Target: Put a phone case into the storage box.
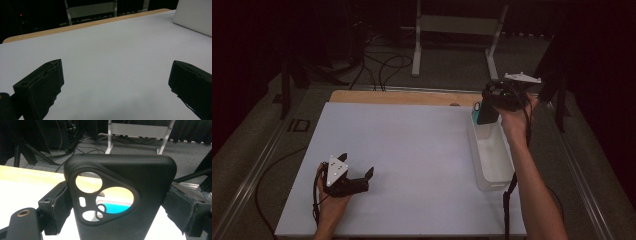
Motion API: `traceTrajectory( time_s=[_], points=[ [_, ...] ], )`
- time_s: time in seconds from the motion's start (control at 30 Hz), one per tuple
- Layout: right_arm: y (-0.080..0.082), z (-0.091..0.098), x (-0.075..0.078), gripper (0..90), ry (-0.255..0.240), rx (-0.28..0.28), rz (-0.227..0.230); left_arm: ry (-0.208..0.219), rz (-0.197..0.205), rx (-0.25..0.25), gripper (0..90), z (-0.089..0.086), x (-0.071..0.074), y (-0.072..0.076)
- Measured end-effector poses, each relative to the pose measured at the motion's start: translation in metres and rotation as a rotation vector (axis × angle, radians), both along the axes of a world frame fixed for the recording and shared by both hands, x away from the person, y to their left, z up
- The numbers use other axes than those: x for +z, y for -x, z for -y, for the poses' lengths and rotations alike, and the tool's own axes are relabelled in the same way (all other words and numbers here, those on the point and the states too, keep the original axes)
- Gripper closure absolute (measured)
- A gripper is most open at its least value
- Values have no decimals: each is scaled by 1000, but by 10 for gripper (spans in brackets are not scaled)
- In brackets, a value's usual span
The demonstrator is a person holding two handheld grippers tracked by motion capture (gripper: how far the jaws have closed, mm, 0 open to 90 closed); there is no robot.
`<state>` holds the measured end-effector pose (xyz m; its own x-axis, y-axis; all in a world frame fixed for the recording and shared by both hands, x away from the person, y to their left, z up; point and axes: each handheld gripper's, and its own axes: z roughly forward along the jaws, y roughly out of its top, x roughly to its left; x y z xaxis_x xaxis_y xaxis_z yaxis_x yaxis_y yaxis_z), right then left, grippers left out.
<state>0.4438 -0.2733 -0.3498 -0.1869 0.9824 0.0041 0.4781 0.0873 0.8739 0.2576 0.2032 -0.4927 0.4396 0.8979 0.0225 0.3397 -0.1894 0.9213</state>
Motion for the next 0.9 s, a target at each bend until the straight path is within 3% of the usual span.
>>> traceTrajectory(
  time_s=[0.9],
  points=[
    [-9,4,-36,138,-11,-18,-88,-3,-2,0,5,0,0,0]
  ],
)
